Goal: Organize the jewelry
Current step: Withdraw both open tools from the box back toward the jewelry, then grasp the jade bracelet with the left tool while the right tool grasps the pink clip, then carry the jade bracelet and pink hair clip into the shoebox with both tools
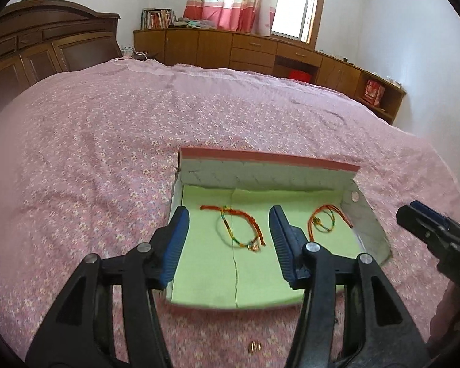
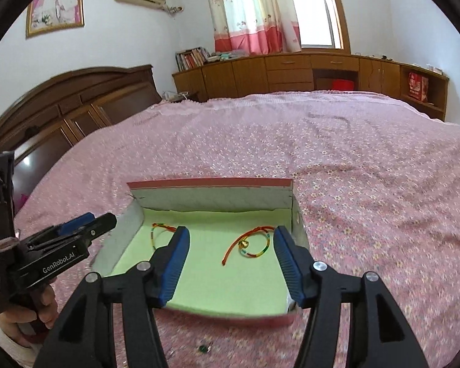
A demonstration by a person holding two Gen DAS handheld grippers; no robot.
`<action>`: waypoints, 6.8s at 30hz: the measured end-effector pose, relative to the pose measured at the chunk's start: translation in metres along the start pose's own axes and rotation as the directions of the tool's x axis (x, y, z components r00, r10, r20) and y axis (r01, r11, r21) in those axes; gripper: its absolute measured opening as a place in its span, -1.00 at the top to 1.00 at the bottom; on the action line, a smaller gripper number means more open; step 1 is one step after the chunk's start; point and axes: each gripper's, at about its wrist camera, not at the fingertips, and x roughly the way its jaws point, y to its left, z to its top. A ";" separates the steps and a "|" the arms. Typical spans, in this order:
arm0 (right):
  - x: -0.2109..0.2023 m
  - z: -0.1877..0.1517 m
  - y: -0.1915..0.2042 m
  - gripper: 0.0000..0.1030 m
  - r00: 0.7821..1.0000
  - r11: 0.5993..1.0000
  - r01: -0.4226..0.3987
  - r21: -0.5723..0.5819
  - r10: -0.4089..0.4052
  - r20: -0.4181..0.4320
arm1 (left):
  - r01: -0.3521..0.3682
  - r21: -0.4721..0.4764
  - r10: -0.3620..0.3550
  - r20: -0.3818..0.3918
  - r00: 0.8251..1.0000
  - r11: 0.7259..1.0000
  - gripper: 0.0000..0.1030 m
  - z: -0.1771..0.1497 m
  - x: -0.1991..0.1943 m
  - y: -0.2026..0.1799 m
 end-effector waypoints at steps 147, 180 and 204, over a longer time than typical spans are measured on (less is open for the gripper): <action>-0.077 -0.069 0.012 0.80 0.995 0.995 -0.098 -0.024 0.099 0.030 | 0.070 0.098 -0.081 0.114 0.990 0.993 1.00 -0.046 -0.088 -0.009; 0.007 -0.015 -0.007 0.80 0.999 0.998 -0.030 -0.055 0.029 -0.020 | 0.041 0.120 -0.055 0.115 0.992 0.992 1.00 0.001 -0.009 -0.011; 0.096 -0.025 -0.036 0.80 0.960 0.998 0.055 -0.044 -0.065 -0.274 | -0.017 0.104 0.028 -0.096 0.995 0.994 1.00 -0.021 0.072 0.000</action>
